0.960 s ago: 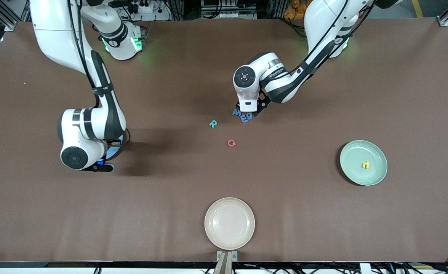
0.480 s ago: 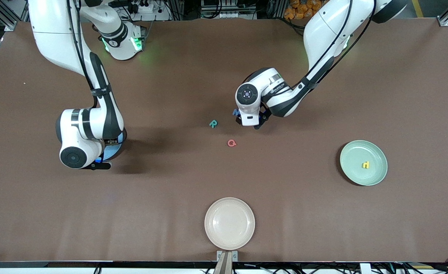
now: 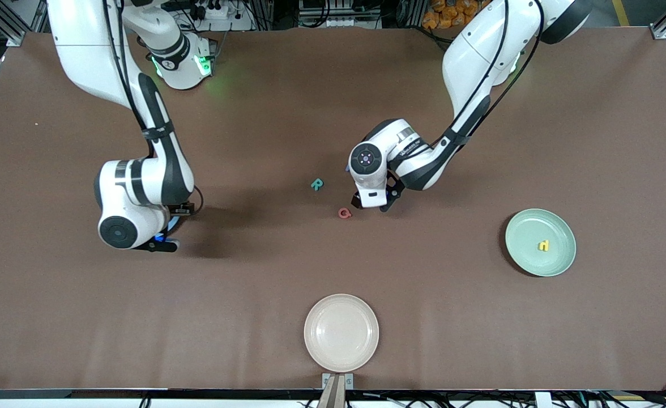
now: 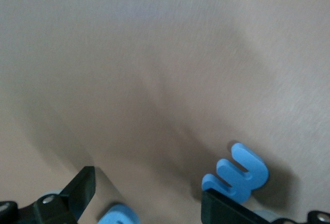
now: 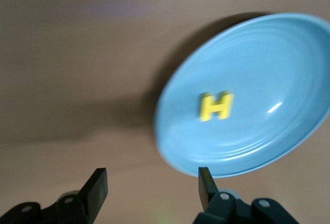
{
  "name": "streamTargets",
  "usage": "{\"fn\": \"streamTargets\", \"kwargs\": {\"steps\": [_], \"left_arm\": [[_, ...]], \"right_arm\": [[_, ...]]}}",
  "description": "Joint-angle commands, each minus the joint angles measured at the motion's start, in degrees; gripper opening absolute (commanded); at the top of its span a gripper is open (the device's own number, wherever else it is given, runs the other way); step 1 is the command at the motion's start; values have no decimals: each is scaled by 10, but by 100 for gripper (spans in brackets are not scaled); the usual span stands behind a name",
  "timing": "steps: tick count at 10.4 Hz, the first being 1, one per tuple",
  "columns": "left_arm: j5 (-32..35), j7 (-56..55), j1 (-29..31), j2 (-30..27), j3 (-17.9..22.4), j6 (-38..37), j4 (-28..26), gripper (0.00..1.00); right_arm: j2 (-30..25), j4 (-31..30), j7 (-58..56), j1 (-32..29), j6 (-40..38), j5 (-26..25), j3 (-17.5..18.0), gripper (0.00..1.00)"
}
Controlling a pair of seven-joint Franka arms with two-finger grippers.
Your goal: Sort uppercase to blue plate, lowercase to green plate
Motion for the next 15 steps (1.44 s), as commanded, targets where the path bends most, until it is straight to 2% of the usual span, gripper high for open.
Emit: {"fn": "streamTargets", "kwargs": {"steps": [1, 3, 5, 8, 10, 12, 15], "left_arm": [[28, 11, 1, -32, 4, -4, 2, 100], [28, 65, 2, -55, -1, -18, -2, 100], [30, 85, 1, -53, -2, -13, 6, 100], [37, 90, 5, -38, 4, 78, 5, 100], [78, 101, 5, -33, 3, 97, 0, 100], [77, 126, 14, -14, 3, 97, 5, 100], [75, 144, 28, -5, 3, 118, 6, 100]], "right_arm": [[-31, -9, 91, -2, 6, 6, 53, 80], [-36, -8, 149, 0, 28, 14, 92, 79], [-33, -9, 203, 0, 70, 15, 130, 78], [-30, -10, 316, 1, 120, 16, 195, 76], [-23, -19, 341, 5, 168, 16, 211, 76], [-22, -37, 375, 8, 205, 35, 234, 76], [-33, -95, 438, 15, 318, 40, 272, 72]]}}
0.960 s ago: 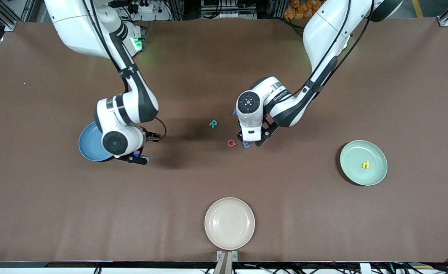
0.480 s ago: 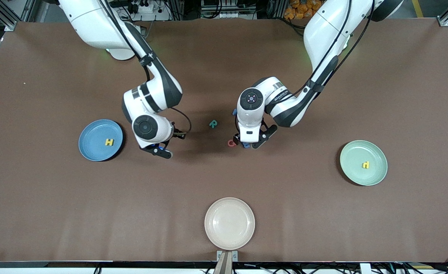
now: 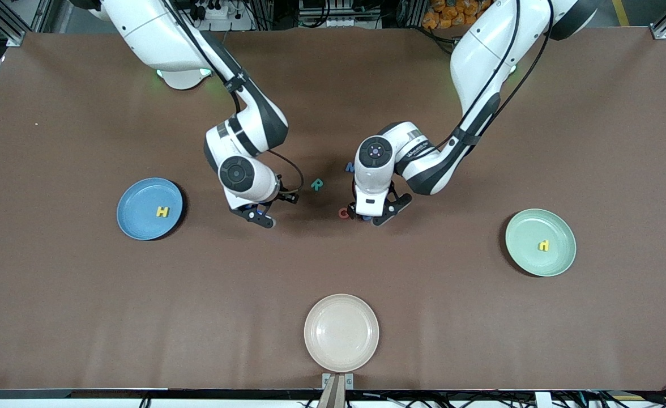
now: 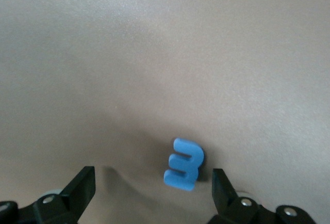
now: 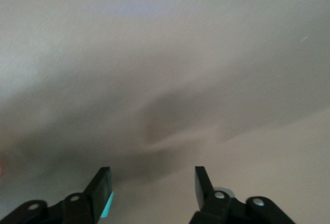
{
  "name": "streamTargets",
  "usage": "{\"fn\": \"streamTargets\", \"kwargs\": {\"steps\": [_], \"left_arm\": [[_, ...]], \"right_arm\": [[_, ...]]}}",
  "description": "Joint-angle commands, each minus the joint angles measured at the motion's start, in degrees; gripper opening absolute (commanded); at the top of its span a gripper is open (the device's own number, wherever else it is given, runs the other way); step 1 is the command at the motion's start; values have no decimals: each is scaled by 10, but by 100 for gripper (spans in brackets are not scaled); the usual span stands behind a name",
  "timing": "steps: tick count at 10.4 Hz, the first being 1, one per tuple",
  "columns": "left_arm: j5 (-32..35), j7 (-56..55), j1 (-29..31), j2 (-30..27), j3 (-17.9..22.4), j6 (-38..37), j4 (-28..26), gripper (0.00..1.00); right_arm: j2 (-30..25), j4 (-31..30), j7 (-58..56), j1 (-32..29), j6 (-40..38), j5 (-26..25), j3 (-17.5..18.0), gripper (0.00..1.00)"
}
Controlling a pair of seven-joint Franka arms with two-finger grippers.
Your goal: Sort uppercase to blue plate, lowercase to green plate
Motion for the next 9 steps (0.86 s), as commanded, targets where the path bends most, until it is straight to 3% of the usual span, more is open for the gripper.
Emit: {"fn": "streamTargets", "kwargs": {"steps": [1, 5, 9], "left_arm": [[8, 38, 16, 3, -3, 9, 4, 100], [9, 54, 13, 33, -3, 9, 49, 100], [8, 92, 4, 44, -3, 9, 54, 100]], "right_arm": [[-18, -53, 64, 10, 83, 9, 33, 72], [-18, -58, 144, 40, 120, -3, 46, 69], [-1, -69, 216, 48, 173, -94, 46, 68]]}}
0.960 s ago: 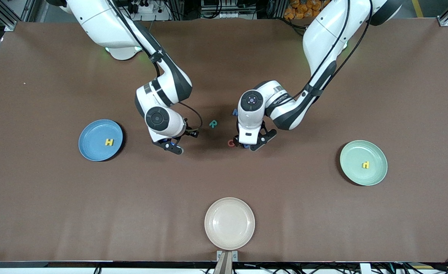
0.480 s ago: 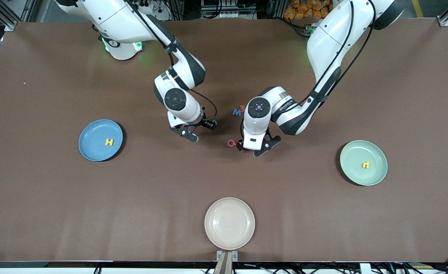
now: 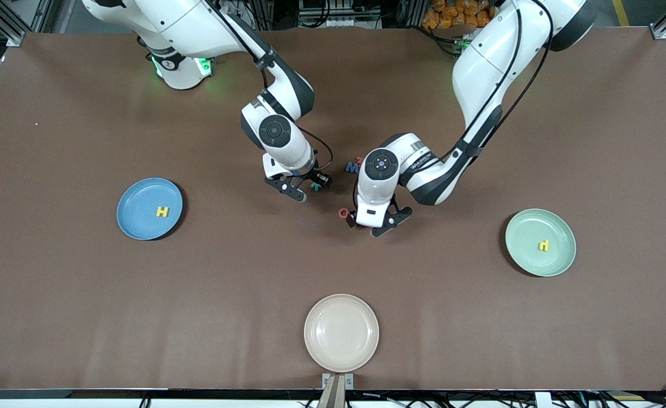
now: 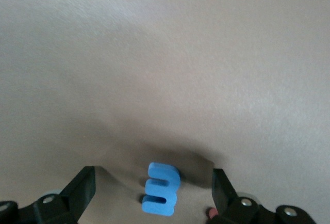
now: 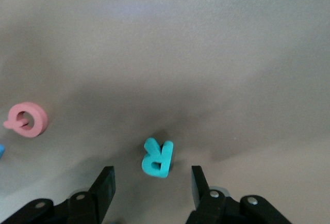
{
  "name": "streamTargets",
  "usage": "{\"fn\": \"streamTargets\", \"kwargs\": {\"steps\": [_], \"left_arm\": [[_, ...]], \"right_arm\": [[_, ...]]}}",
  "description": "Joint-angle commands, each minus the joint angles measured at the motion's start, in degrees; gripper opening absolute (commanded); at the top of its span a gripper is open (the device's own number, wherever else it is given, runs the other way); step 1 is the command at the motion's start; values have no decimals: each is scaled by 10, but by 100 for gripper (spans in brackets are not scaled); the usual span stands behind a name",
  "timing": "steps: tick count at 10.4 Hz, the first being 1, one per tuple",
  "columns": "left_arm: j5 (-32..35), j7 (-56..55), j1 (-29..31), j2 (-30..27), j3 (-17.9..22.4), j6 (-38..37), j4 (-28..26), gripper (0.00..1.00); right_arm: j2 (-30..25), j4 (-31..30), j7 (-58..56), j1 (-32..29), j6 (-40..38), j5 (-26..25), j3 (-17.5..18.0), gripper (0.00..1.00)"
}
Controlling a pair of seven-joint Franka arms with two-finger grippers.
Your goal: Sort uppercase to blue plate, lowercase to green plate
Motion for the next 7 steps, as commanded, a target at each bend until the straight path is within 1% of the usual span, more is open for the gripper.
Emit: {"fn": "streamTargets", "kwargs": {"steps": [1, 2, 3, 5, 6, 7], "left_arm": [[8, 20, -2, 10, -1, 2, 15, 100], [9, 20, -2, 9, -1, 2, 15, 100], [9, 21, -2, 8, -1, 2, 15, 100], [9, 20, -2, 7, -1, 2, 14, 100], [8, 20, -2, 7, -2, 1, 14, 100], [8, 19, -3, 7, -3, 0, 13, 83]], "right_arm": [[2, -10, 63, 0, 14, -60, 3, 68], [10, -7, 83, 1, 15, -73, 4, 65], [14, -5, 106, 8, 18, -81, 4, 65], [25, 10, 122, 8, 18, -84, 4, 64], [34, 20, 122, 8, 18, -85, 4, 62], [40, 24, 122, 9, 18, -85, 4, 61]]}}
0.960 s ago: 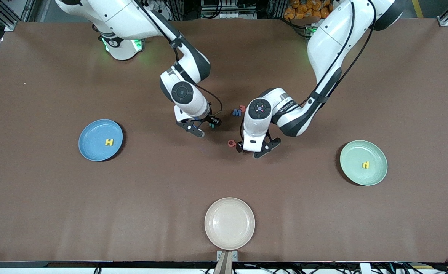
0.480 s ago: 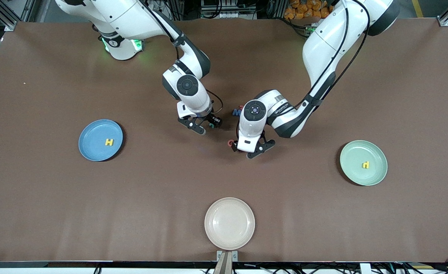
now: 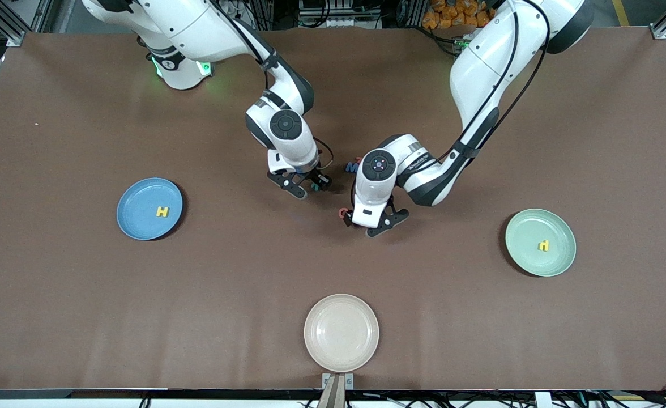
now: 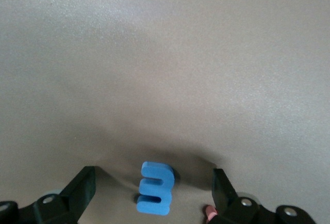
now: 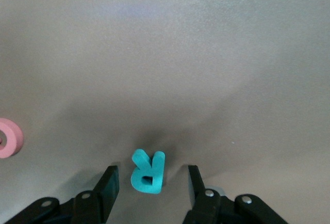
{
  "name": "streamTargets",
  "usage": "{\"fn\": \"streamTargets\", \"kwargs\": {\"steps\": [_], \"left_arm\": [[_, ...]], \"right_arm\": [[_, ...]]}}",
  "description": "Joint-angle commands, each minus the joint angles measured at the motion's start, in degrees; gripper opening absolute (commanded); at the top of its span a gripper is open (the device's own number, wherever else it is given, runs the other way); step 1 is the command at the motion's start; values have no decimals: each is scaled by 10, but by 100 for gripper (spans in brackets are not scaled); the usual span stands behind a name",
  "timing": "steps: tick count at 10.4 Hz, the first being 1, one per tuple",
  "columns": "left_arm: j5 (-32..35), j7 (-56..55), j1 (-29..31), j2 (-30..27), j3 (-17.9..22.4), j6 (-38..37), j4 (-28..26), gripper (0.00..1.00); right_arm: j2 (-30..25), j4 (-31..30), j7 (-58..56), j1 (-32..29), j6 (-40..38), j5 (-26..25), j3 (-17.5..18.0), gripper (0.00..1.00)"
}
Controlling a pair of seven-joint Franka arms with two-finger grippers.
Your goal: Sort uppercase to blue plate, lowercase to green plate
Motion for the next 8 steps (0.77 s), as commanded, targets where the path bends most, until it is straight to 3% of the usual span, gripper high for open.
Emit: {"fn": "streamTargets", "kwargs": {"steps": [1, 3, 5, 6, 8], "left_arm": [[8, 4, -2, 3, -4, -3, 5, 54], [6, 2, -10, 3, -5, -8, 1, 5], [3, 2, -10, 2, -5, -17, 2, 0], [3, 2, -9, 1, -5, -23, 2, 0], [3, 6, 1, -11, -5, -56, 5, 0]], "right_arm": [[18, 20, 19, -1, 1, -18, 3, 60], [19, 19, 21, -1, 1, -41, 3, 49], [23, 19, 22, -1, 1, -41, 3, 38], [23, 19, 21, -1, 0, -41, 3, 25], [20, 20, 11, -6, -6, -41, 3, 20]]}}
